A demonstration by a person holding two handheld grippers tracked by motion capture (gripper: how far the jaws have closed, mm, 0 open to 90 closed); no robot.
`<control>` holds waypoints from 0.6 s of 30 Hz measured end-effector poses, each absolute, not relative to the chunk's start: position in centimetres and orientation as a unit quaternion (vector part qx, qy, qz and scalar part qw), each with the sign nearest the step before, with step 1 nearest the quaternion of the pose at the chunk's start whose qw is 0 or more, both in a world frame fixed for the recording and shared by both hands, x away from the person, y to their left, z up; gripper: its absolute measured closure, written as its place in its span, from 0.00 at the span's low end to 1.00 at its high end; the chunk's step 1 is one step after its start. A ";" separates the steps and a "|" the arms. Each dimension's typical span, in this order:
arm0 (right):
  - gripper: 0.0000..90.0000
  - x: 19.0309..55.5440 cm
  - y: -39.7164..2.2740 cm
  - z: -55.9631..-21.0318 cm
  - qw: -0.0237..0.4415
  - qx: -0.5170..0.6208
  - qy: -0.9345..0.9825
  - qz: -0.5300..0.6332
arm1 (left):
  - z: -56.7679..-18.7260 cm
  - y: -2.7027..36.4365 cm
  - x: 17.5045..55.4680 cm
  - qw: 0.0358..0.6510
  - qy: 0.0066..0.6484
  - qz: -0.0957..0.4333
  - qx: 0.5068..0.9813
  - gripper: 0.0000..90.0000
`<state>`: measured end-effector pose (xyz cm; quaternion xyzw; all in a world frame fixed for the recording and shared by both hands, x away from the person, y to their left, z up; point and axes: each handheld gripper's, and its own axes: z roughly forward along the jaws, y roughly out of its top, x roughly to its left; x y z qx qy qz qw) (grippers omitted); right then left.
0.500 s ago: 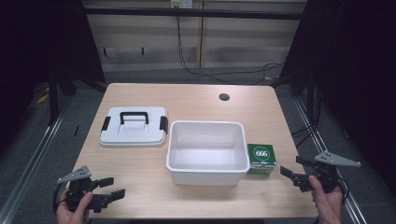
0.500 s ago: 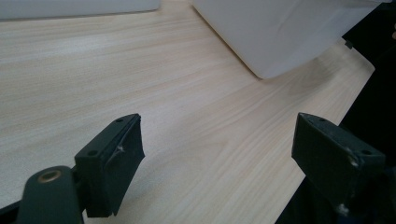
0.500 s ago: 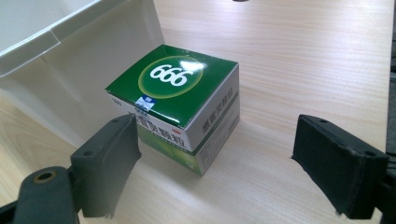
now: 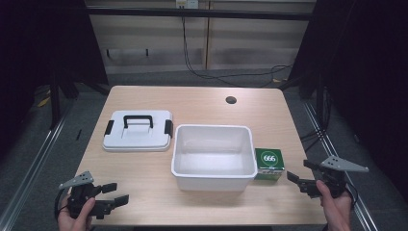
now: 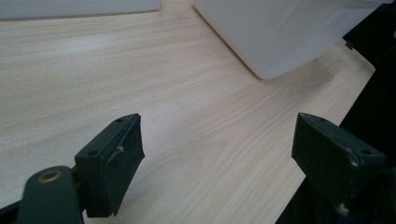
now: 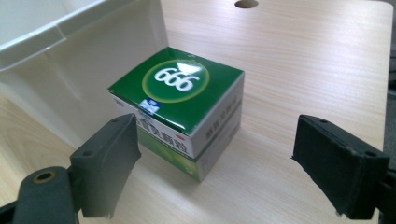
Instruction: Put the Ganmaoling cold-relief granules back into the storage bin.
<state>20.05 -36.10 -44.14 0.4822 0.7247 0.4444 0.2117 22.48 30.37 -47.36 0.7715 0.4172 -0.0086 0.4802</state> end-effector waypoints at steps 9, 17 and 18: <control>0.15 20.7 -35.1 -42.6 0.176 0.449 0.770 0.419 | -47.4 30.3 22.4 0.478 0.416 -0.010 0.774 0.18; 0.15 21.7 -34.3 -41.4 0.155 0.437 0.785 0.411 | -47.4 30.2 22.4 0.476 0.415 -0.011 0.775 0.18; 0.15 21.8 -34.2 -41.3 0.155 0.433 0.788 0.410 | -47.5 30.2 22.4 0.476 0.415 -0.011 0.775 0.18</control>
